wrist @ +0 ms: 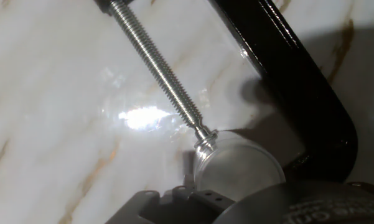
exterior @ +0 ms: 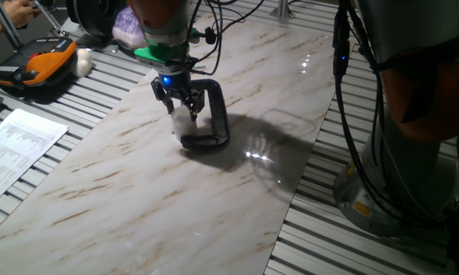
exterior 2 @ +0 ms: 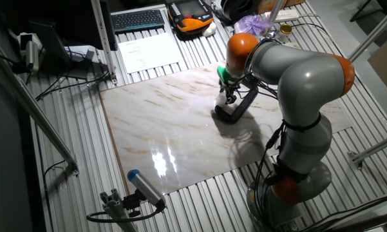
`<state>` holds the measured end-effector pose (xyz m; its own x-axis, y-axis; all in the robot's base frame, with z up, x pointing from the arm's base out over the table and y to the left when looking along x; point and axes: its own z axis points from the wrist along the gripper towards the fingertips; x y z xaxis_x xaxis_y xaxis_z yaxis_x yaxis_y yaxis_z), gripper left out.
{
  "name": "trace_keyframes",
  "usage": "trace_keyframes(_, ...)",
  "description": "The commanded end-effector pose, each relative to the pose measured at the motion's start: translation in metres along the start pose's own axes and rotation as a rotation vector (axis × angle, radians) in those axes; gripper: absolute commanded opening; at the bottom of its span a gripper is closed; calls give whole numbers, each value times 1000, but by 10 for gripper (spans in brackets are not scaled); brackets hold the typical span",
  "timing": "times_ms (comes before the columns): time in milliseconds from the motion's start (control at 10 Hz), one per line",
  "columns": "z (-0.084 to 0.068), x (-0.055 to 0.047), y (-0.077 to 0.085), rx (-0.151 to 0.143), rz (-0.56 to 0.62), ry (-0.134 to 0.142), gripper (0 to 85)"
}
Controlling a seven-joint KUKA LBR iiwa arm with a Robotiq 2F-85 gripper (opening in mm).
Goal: Unscrew the lid from the jar
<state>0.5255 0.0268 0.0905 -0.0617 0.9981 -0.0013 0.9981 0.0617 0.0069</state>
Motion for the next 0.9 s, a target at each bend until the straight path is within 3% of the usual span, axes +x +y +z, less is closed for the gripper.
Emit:
trace_keyframes(0,0,0,0,0,-17,-1,510)
trace_keyframes(800,-1,0,0,-7,-227,-11,510)
